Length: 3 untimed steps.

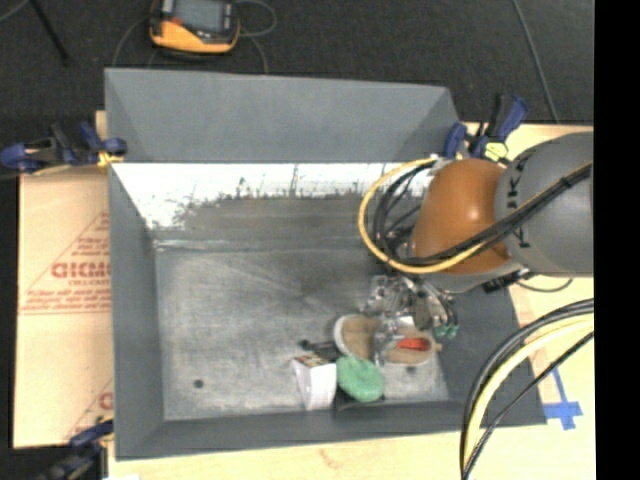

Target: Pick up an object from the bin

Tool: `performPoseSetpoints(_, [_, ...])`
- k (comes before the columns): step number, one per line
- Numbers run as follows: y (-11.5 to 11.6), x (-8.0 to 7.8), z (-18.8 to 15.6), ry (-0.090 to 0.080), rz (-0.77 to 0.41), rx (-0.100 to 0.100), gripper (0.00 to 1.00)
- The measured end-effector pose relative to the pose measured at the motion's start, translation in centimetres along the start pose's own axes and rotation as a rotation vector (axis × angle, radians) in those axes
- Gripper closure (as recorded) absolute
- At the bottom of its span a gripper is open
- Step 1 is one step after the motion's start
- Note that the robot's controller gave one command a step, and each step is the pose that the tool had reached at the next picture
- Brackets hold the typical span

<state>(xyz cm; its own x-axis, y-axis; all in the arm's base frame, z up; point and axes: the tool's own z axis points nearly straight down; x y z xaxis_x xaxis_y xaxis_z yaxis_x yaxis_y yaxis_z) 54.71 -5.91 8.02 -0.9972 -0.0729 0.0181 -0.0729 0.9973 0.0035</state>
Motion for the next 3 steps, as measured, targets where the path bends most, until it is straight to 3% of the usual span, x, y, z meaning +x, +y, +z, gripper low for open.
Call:
performPoseSetpoints(1, [0.0, 0.0, 0.0, 0.0, 0.0, 0.0, 1.0])
performPoseSetpoints(2, [-0.3, 0.3, -3.6, -0.015, 0.012, 0.002, 1.0])
performPoseSetpoints(3, [2.0, 1.2, -13.1, -0.02, 0.026, 0.003, 1.0])
